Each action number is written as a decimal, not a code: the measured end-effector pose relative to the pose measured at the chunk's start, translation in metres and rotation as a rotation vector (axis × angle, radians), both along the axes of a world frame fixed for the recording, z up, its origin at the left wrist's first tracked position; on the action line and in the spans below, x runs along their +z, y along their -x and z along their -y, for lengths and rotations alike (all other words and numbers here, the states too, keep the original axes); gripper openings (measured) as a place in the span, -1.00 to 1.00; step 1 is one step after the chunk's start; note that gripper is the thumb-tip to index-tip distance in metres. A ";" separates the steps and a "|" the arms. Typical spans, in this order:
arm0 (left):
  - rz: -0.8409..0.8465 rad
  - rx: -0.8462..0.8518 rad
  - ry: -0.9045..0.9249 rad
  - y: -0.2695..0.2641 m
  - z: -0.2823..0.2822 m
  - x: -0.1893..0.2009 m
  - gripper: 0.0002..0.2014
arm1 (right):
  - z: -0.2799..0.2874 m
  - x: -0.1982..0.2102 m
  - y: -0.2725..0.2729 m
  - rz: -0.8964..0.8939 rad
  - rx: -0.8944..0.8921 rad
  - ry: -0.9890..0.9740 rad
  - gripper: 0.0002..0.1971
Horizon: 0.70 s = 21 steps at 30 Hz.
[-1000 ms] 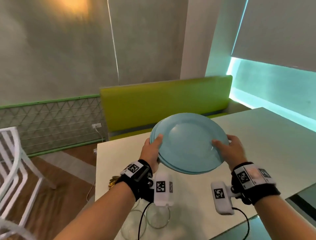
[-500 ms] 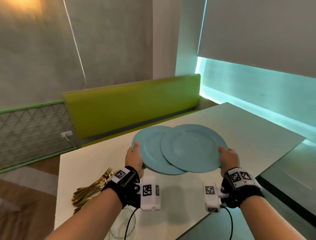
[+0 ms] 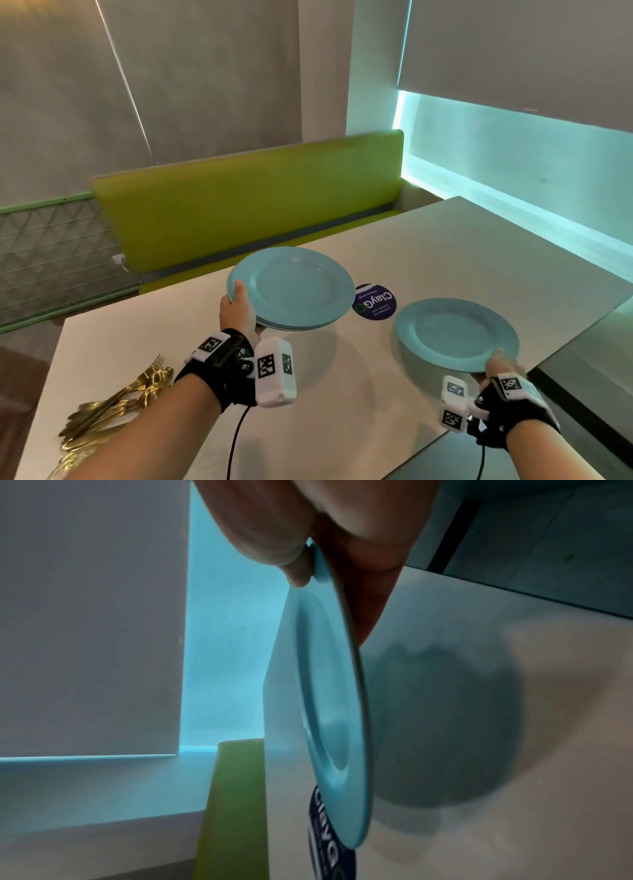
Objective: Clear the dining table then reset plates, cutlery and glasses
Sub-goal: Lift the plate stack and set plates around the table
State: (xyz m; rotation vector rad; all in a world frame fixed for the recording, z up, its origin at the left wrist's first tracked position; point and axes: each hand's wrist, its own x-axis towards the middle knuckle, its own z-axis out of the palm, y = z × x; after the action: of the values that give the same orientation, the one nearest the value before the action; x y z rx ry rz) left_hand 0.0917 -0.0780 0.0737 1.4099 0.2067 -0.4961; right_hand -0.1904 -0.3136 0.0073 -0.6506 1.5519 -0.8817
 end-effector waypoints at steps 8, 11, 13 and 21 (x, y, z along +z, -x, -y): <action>-0.027 -0.041 0.010 0.009 0.055 -0.017 -0.54 | 0.056 -0.047 0.019 0.035 -0.109 -0.063 -0.50; -0.040 -0.056 0.003 0.013 0.073 -0.022 -0.54 | 0.071 -0.063 0.027 0.004 -0.078 -0.098 -0.35; -0.046 -0.064 -0.001 0.016 0.083 -0.024 -0.54 | 0.110 -0.121 0.045 -0.109 0.018 -0.114 -0.02; -0.048 -0.099 0.002 0.030 0.113 -0.028 -0.53 | 0.109 -0.094 0.045 -0.222 0.216 -0.149 -0.27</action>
State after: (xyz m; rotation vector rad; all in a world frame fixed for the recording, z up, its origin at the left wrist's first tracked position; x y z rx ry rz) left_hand 0.0618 -0.1911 0.0459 1.4119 0.1755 -0.6118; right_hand -0.2356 -0.4222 -0.0865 -0.8108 1.6894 -0.5403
